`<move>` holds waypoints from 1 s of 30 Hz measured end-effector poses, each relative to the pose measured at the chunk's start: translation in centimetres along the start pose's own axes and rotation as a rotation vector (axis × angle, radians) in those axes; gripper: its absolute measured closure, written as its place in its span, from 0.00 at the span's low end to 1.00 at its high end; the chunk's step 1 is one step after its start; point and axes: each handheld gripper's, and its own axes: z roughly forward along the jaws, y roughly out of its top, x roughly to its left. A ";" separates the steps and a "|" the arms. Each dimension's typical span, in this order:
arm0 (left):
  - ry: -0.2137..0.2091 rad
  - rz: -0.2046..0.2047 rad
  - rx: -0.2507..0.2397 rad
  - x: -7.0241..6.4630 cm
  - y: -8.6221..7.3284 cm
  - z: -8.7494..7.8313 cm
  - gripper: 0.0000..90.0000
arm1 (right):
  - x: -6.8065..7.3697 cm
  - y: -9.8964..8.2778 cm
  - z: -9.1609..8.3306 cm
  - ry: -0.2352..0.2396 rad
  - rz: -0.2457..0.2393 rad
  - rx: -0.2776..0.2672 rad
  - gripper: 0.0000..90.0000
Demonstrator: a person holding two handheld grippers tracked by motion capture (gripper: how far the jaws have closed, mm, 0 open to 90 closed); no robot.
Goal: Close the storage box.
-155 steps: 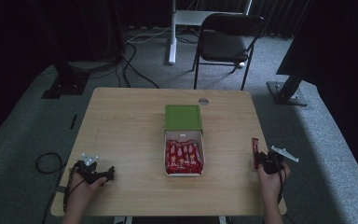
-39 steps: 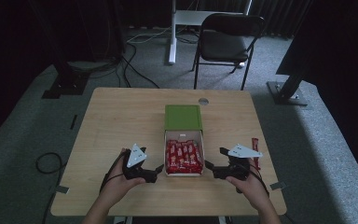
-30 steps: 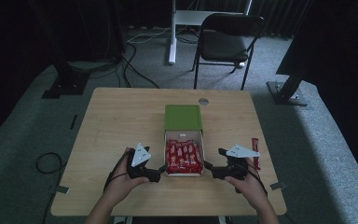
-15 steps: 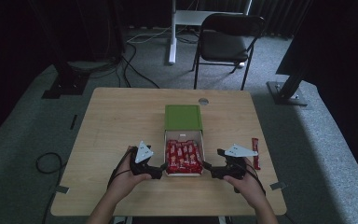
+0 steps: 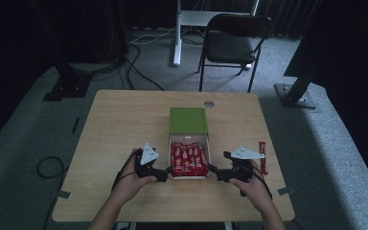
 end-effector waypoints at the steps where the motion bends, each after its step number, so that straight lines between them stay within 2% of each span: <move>1: 0.000 -0.002 0.001 0.0 0.0 0.0 0.07 | 0.0 0.0 0.0 -0.001 0.001 0.000 0.15; 15: 0.004 -0.002 0.012 0.4 0.5 0.5 0.07 | -0.4 0.2 0.4 -0.012 0.013 -0.004 0.15; 24: -0.006 -0.028 0.015 0.8 0.6 0.9 0.07 | -0.7 0.5 0.6 -0.018 0.011 -0.002 0.15; 30: -0.020 -0.061 0.013 1.2 0.7 1.3 0.07 | -1.0 0.7 0.9 -0.029 0.022 -0.007 0.15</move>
